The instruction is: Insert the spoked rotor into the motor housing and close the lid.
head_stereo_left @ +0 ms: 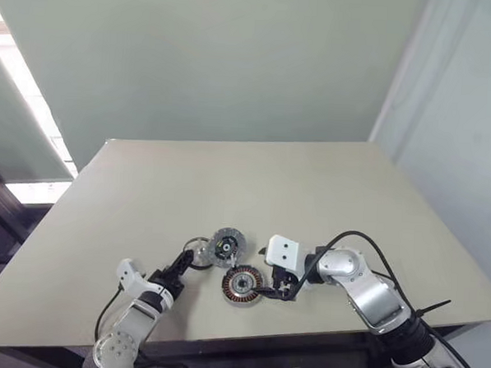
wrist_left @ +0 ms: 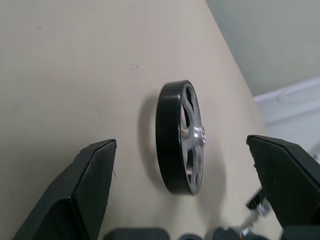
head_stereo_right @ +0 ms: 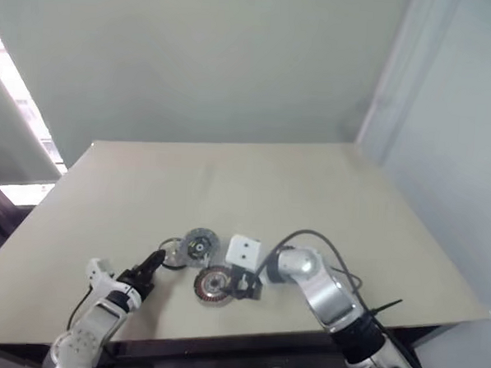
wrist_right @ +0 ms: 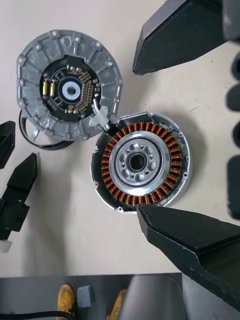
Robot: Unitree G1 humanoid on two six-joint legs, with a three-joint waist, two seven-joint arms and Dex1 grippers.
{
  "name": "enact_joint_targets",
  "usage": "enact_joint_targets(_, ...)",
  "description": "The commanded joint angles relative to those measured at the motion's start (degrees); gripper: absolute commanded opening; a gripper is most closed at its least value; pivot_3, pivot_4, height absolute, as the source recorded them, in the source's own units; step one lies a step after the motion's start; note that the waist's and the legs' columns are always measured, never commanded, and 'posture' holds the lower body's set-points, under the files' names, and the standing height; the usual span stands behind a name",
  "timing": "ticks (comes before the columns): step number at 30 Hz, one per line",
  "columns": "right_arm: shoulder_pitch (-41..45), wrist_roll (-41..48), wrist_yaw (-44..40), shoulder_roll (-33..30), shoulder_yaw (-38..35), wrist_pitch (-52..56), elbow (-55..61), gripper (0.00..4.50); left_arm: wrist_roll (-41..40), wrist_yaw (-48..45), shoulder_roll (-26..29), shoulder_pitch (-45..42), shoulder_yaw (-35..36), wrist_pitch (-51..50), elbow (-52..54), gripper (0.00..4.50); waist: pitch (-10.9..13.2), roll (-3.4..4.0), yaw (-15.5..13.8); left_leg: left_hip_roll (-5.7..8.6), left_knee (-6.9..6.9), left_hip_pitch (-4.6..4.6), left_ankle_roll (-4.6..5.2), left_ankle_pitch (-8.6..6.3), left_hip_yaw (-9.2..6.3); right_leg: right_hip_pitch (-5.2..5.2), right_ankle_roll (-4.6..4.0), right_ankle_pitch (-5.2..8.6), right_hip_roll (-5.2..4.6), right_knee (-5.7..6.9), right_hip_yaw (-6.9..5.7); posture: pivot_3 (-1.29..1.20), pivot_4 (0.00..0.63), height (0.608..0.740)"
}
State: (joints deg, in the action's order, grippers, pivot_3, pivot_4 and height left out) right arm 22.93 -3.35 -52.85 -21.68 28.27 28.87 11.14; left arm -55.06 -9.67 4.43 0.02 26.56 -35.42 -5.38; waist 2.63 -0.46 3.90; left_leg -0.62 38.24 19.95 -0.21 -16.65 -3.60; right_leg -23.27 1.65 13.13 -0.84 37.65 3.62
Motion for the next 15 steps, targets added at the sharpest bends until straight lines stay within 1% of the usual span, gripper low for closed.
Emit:
enact_joint_targets(1, 0.3, 1.2, 0.9, -0.5, -2.0, 0.9, 3.0, 3.91, -1.0, 0.9, -0.4, -3.3, 1.2, 0.1, -2.0, 4.50, 0.0, 0.00, 0.0, 0.00, 0.00, 0.00, 0.00, 0.00, 0.00, 0.00, 0.00, 0.00, 0.00, 0.00, 0.00, 0.00, 0.000, 0.740)
enact_joint_targets(6, 0.3, 1.8, 1.5, -0.8, -2.2, 1.8, 3.5, 2.21, -0.5, 1.1, -0.6, -7.2, 1.9, -0.1, -6.6, 4.50, 0.0, -0.02, 0.0, 0.01, 0.01, 0.00, -0.02, 0.02, -0.01, 0.01, 0.01, -0.01, 0.00, 0.01, 0.00, 0.00, 0.000, 0.740)
enact_joint_targets(7, 0.3, 2.0, 1.6, -0.8, -2.1, 2.0, 3.7, 1.77, -0.5, 1.0, -0.6, -8.0, 2.1, -0.2, -7.6, 4.50, 0.0, -0.02, -0.1, 0.01, 0.01, 0.00, -0.02, 0.02, -0.01, 0.02, 0.01, -0.01, 0.00, 0.01, 0.00, 0.00, 0.000, 0.740)
enact_joint_targets(10, 0.5, 2.3, 2.0, -1.0, -2.3, 2.7, 4.1, 0.74, -0.3, 1.8, -0.3, -10.4, 2.5, -1.4, -11.3, 4.50, 0.0, -0.01, -0.8, 0.02, 0.02, -0.02, -0.04, 0.03, -0.03, 0.05, 0.01, -0.01, 0.00, 0.01, 0.00, 0.00, 0.000, 0.740)
enact_joint_targets(12, 0.6, 2.5, 2.3, -1.1, -2.3, 3.0, 4.3, 0.07, 0.4, 2.0, 0.1, -11.2, 2.4, -2.2, -12.7, 4.10, 0.0, -0.01, -1.2, 0.05, 0.02, -0.04, -0.08, 0.06, -0.06, 0.09, 0.01, 0.00, 0.01, 0.01, -0.02, 0.00, 0.000, 0.740)
enact_joint_targets(13, 0.6, 2.5, 2.5, -1.1, -2.4, 3.1, 4.4, 0.00, 0.7, 1.6, 0.4, -11.3, 2.2, -2.4, -13.0, 3.88, 0.0, -0.01, -1.2, 0.05, 0.02, -0.04, -0.08, 0.06, -0.07, 0.09, 0.00, 0.00, 0.01, 0.01, -0.02, 0.00, 0.000, 0.740)
enact_joint_targets(15, 0.6, 2.6, 2.9, -1.2, -2.6, 3.2, 4.5, 0.00, 0.8, 1.8, 1.1, -11.5, 2.1, -4.0, -13.4, 3.16, 0.0, -0.02, -1.1, 0.05, 0.02, -0.03, -0.09, 0.06, -0.07, 0.08, 0.00, 0.00, 0.01, 0.01, -0.01, 0.00, 0.000, 0.740)
